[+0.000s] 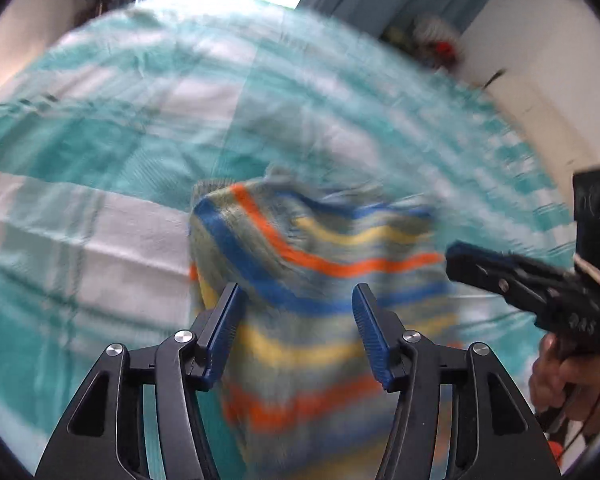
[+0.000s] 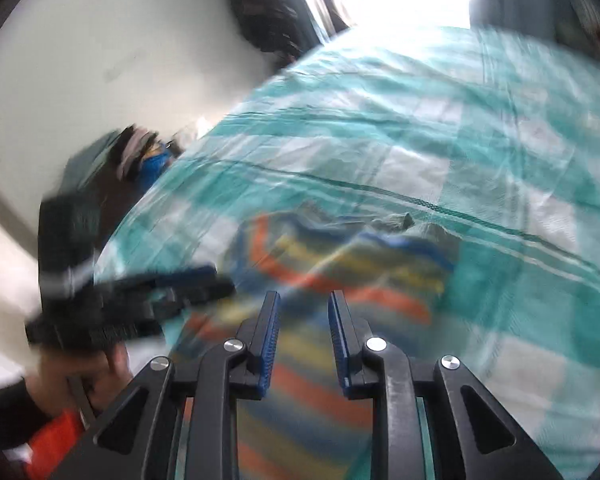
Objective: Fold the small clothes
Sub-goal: 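Open both grippers, release the sweater and pull them back, then move both open grippers to the edge of the folded sweater, then grasp the sweater edge with both grippers and fold it over again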
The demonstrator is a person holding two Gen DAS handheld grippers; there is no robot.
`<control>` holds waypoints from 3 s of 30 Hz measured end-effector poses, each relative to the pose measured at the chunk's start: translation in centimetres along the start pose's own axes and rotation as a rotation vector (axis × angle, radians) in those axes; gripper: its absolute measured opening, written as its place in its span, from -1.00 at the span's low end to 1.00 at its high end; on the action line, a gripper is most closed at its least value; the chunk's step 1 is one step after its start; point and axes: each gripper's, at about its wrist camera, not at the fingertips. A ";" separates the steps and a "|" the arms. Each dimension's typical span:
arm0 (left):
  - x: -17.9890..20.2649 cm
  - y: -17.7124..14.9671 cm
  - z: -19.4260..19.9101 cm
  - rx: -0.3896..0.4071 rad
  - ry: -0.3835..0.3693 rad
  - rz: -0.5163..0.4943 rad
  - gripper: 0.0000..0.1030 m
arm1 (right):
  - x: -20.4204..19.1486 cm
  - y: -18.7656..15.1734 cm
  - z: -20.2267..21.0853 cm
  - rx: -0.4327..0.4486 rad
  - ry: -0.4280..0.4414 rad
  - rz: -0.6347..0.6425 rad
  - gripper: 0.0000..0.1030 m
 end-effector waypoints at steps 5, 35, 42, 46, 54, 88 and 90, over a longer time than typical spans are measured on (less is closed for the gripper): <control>-0.5 1.2 -0.1 0.004 0.023 -0.008 0.11 | 3.7 -0.5 -1.4 0.016 -0.034 -0.142 -0.61; 1.0 -16.6 8.6 -0.010 0.207 -0.119 0.63 | -5.2 -26.7 7.9 0.133 -0.236 -0.004 0.02; 1.5 -17.6 8.2 -0.009 0.238 -0.156 0.79 | -5.3 -27.2 7.1 0.145 -0.279 0.027 0.04; 1.6 -17.9 7.9 -0.014 0.245 -0.164 0.83 | -5.4 -27.5 7.0 0.154 -0.286 0.038 0.05; -1.0 -16.1 10.5 -0.006 0.056 -0.030 0.82 | -5.7 -25.8 7.9 0.062 -0.201 0.000 0.46; 3.9 1.1 11.3 0.217 -0.103 -0.129 -0.66 | -9.7 -2.5 7.7 0.345 -0.139 0.151 -0.53; 3.8 1.7 10.1 0.190 -0.089 -0.103 -0.30 | -8.1 -2.3 7.7 0.329 -0.133 0.094 -0.49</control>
Point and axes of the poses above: each gripper's, at about its wrist camera, not at the fingertips, and z roughly against the way its jaws point, x to its right, y to its top, and after that the axes turned 7 degrees about y, right-handed
